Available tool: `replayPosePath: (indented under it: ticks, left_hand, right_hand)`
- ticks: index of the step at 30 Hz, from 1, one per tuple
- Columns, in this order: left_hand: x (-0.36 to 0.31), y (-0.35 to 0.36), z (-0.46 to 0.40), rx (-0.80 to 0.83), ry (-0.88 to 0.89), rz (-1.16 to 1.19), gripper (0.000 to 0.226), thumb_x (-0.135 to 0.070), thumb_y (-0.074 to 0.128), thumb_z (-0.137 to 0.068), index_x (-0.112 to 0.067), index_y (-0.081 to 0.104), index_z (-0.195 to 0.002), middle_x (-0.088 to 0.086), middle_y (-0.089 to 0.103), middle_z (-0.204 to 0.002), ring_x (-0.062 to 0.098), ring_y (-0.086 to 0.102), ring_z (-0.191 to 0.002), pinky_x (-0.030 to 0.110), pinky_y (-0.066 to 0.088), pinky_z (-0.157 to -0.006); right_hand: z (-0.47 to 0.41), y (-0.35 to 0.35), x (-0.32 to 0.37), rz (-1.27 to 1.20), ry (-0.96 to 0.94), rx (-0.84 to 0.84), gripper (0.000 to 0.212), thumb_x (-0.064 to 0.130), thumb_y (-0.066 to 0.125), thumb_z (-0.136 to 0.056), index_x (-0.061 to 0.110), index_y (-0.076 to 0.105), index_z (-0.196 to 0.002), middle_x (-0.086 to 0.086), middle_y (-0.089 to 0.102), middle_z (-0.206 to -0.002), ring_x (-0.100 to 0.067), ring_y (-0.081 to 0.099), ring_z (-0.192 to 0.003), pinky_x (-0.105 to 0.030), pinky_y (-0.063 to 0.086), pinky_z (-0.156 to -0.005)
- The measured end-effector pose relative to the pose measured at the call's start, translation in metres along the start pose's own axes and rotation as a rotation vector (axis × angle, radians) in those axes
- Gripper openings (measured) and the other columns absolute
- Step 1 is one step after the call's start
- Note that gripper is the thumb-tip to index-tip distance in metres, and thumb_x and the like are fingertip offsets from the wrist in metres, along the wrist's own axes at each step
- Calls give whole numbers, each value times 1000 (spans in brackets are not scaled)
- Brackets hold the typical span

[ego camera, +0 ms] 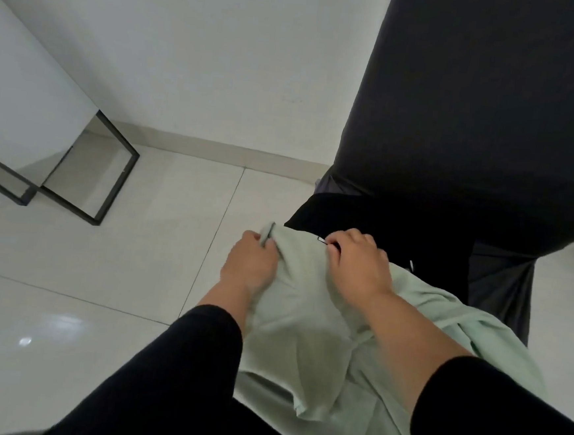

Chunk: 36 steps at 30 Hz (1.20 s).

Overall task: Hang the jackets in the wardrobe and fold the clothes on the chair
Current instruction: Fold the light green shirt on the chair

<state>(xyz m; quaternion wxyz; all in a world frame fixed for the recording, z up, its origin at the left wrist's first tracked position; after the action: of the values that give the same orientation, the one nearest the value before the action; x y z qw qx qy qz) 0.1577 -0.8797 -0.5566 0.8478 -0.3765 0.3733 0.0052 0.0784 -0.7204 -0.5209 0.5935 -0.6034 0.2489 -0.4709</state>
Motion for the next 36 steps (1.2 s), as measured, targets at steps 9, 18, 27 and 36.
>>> replayPosePath:
  ticks: [9,18,27,36]
  left_hand:
    - [4,7,-44,47,-320,396,50,-49,62,-70,-5,62,-96,3,65,-99,24,62,-91,35,51,-89]
    - [-19,-27,-59,-88,-254,958,21,-32,50,-92,-14,60,-92,-1,61,-89,15,58,-85,29,48,-79]
    - [-13,-25,-64,-197,19,311,64,7,31,-74,-16,57,-127,8,60,-116,31,57,-106,30,49,-83]
    - [-29,14,6,-243,88,-135,59,-11,51,-85,-12,29,-140,6,21,-151,30,23,-135,48,26,-110]
  right_hand:
    - [-34,11,-5,-132,30,72,25,40,38,-99,24,54,-89,-1,65,-90,-25,57,-84,-34,42,-72]
    - [-44,-16,-4,-119,20,-155,31,44,27,-101,24,51,-104,-2,59,-79,-26,51,-70,-31,38,-58]
    - [-35,16,-11,-22,-103,-33,33,25,45,-96,29,46,-129,-3,52,-119,-24,48,-109,-38,38,-89]
    - [17,8,-52,4,-15,-57,60,7,50,-86,34,37,-138,1,35,-134,-21,34,-119,-35,28,-103]
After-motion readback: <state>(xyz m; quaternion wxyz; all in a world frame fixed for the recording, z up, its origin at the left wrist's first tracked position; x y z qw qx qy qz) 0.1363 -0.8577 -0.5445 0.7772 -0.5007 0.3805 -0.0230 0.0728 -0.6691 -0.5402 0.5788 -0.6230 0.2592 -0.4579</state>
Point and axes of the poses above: each hand's wrist, its own z-axis away from the middle knuckle, its own y-axis out of the palm, x = y × z, the point moved 5 cm from there along -z, towards the middle knuckle
